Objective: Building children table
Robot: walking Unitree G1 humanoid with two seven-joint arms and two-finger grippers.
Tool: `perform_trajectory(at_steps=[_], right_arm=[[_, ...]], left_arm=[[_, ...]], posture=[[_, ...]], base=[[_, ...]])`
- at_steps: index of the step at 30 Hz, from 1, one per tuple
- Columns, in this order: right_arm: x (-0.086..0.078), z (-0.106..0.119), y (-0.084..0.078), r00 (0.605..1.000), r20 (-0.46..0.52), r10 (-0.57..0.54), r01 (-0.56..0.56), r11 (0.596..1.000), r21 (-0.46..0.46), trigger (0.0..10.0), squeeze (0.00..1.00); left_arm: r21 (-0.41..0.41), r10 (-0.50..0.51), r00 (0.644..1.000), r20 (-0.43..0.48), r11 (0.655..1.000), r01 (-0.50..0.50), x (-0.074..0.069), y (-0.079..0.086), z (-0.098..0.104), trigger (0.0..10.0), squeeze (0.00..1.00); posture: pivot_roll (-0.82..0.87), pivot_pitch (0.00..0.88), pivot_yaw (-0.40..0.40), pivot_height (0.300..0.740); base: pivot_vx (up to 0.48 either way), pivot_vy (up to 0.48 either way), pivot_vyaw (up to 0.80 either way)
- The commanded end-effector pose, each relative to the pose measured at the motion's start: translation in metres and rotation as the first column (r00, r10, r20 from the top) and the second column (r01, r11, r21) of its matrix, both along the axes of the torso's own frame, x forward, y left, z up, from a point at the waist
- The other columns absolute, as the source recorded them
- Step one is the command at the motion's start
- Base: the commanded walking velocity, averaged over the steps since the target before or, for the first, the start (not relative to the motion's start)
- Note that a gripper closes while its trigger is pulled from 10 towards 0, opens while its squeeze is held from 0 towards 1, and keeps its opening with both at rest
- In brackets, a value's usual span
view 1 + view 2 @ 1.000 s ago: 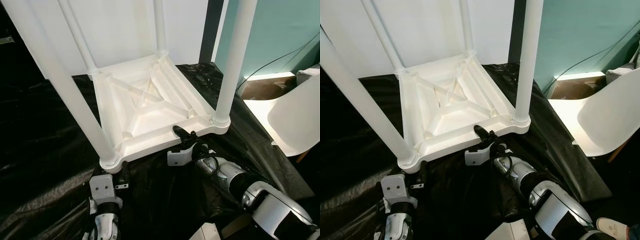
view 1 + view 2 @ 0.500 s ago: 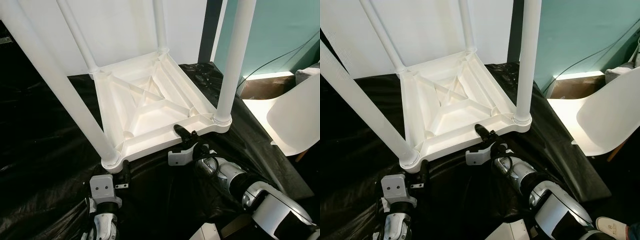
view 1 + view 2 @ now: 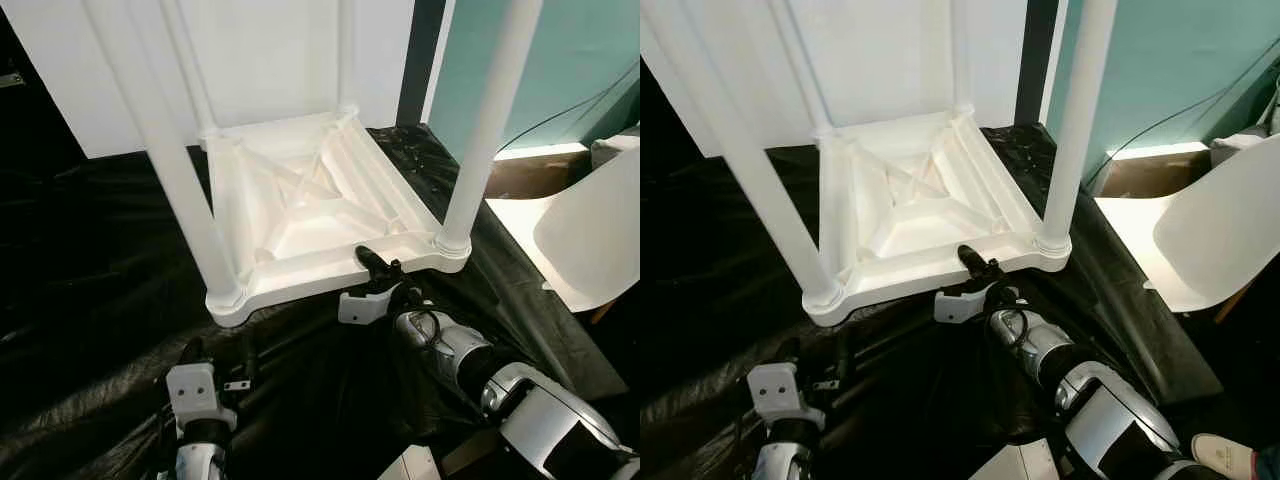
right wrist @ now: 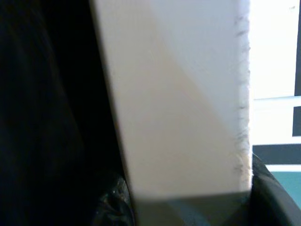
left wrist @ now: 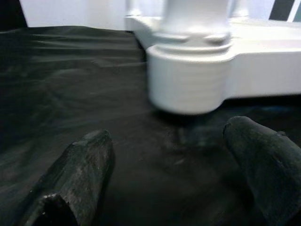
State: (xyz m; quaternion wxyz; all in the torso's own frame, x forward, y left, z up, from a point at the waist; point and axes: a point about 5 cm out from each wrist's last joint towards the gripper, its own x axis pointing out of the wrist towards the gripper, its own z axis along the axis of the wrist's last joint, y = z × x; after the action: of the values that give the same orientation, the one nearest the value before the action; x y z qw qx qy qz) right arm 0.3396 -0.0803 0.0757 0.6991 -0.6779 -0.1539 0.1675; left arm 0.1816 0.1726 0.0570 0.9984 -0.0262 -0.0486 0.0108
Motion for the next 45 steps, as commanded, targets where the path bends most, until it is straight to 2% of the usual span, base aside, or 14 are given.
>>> perform_trajectory(at_steps=[1,4,7,9,12,17,23,26,30,36,39,42,43,45], right_arm=[[0.014,0.026,-0.007,0.988,0.137,-0.071,0.060,0.995,0.083,10.0,0.00],[0.014,0.026,-0.007,0.989,0.132,-0.070,0.058,0.994,0.088,10.0,0.00],[0.012,0.025,-0.002,0.991,0.124,-0.053,0.040,0.993,0.110,10.0,0.00],[0.011,0.025,0.001,0.991,0.124,-0.043,0.027,0.992,0.126,10.0,0.00],[0.010,0.026,0.002,0.992,0.125,-0.030,0.014,0.991,0.132,10.0,0.00],[0.006,0.034,0.016,0.988,0.140,0.071,-0.096,0.978,0.183,10.0,0.00],[0.005,0.041,0.020,0.983,0.156,0.095,-0.129,0.965,0.227,10.0,0.00],[0.001,0.046,0.026,0.979,0.154,0.137,-0.176,0.941,0.288,10.0,0.01],[-0.001,0.050,0.030,0.974,0.159,0.163,-0.208,0.920,0.333,10.0,0.01],[-0.007,0.070,0.034,0.958,0.198,0.207,-0.278,0.837,0.471,10.0,0.05],[-0.007,0.072,0.034,0.958,0.201,0.207,-0.280,0.829,0.483,10.0,0.05],[-0.009,0.080,0.037,0.949,0.208,0.237,-0.311,0.805,0.505,10.0,0.05],[-0.009,0.080,0.037,0.949,0.208,0.237,-0.311,0.805,0.505,10.0,0.05],[-0.012,0.091,0.043,0.933,0.221,0.284,-0.359,0.771,0.525,10.0,0.05]], left_arm=[[-0.002,0.064,0.998,-0.029,0.998,-0.064,-0.006,0.010,-0.005,10.0,0.00],[0.005,0.154,0.988,-0.007,0.988,-0.153,-0.004,0.021,-0.001,10.0,0.00],[0.080,0.426,0.905,0.018,0.901,-0.426,0.009,0.051,0.007,10.0,0.00],[0.064,0.504,0.863,0.020,0.861,-0.504,0.015,0.059,0.010,10.0,0.00],[0.059,0.507,0.862,0.004,0.860,-0.507,0.017,0.058,0.008,10.0,0.00],[-0.006,0.465,0.880,-0.096,0.884,-0.468,0.022,0.043,-0.012,10.0,0.00],[-0.020,0.503,0.854,-0.136,0.860,-0.510,0.021,0.039,-0.021,10.0,0.00],[-0.016,0.543,0.828,-0.139,0.835,-0.550,0.030,0.037,-0.022,10.0,0.00],[-0.043,0.541,0.832,-0.122,0.835,-0.549,0.036,0.036,-0.019,10.0,0.00],[-0.134,0.458,0.888,-0.034,0.878,-0.459,0.044,0.029,-0.003,10.0,0.00],[-0.137,0.456,0.890,-0.016,0.881,-0.453,0.045,0.029,0.000,10.0,0.00],[-0.121,0.381,0.917,0.119,0.922,-0.368,0.054,0.019,0.026,10.0,0.00],[-0.121,0.381,0.917,0.119,0.922,-0.368,0.054,0.019,0.026,10.0,0.00],[-0.069,0.270,0.929,0.253,0.963,-0.261,0.065,0.004,0.054,10.0,0.00]], posture=[[0.01,0.000,0.019,0.740],[0.02,0.000,0.013,0.740],[0.03,0.000,0.010,0.740],[0.03,0.000,0.010,0.740],[0.03,0.000,0.011,0.740],[0.01,0.000,0.019,0.740],[0.01,0.000,0.023,0.740],[0.01,0.000,0.022,0.740],[0.01,0.000,0.021,0.740],[0.00,0.000,0.026,0.740],[0.00,0.000,0.026,0.740],[0.00,0.000,0.029,0.740],[0.00,0.000,0.029,0.740],[0.00,0.000,0.024,0.740]], base=[[0.000,0.000,0.00],[0.000,0.000,0.00],[0.000,0.000,0.00],[0.000,0.000,0.00],[0.000,0.000,0.00],[0.000,0.000,0.00],[0.000,0.000,0.00],[0.000,0.000,0.00],[0.000,0.000,0.00],[0.000,0.000,0.00],[0.000,0.000,0.00],[0.000,0.000,0.00],[0.000,0.000,0.00],[0.000,0.000,0.00]])
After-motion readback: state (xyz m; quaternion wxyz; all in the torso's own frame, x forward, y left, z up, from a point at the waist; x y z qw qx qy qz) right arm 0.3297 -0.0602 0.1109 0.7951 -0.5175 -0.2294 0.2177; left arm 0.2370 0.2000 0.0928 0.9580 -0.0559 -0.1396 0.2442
